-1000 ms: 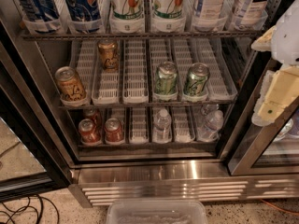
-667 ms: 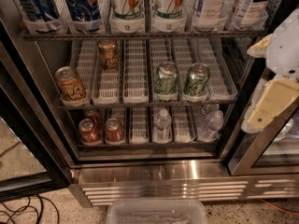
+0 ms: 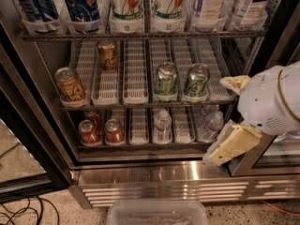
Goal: Pick 7up can from top shelf of fridge
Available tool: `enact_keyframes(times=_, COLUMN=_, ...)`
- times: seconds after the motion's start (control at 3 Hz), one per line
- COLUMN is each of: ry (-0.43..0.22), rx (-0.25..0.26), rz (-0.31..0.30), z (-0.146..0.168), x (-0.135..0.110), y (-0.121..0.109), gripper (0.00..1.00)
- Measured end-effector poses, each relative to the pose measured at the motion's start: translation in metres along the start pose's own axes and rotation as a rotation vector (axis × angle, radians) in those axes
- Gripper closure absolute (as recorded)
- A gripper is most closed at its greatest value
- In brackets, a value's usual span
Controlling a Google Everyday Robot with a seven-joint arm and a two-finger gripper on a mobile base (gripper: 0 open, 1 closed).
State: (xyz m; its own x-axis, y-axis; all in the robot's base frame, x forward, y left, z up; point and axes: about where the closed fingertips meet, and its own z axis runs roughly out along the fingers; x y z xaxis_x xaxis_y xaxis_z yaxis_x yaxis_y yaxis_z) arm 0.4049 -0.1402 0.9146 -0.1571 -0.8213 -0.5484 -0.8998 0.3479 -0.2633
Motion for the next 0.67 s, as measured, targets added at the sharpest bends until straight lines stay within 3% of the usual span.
enact_keyframes(times=0.33, ry=-0.146, rx=0.076, rz=-0.013, z=0.019, x=-0.015, y=0.000, gripper=0.00)
enact_keyframes(times=0.67, ry=-0.243, rx=0.202, rz=-0.022, z=0.025, x=-0.026, y=-0.003, gripper=0.00)
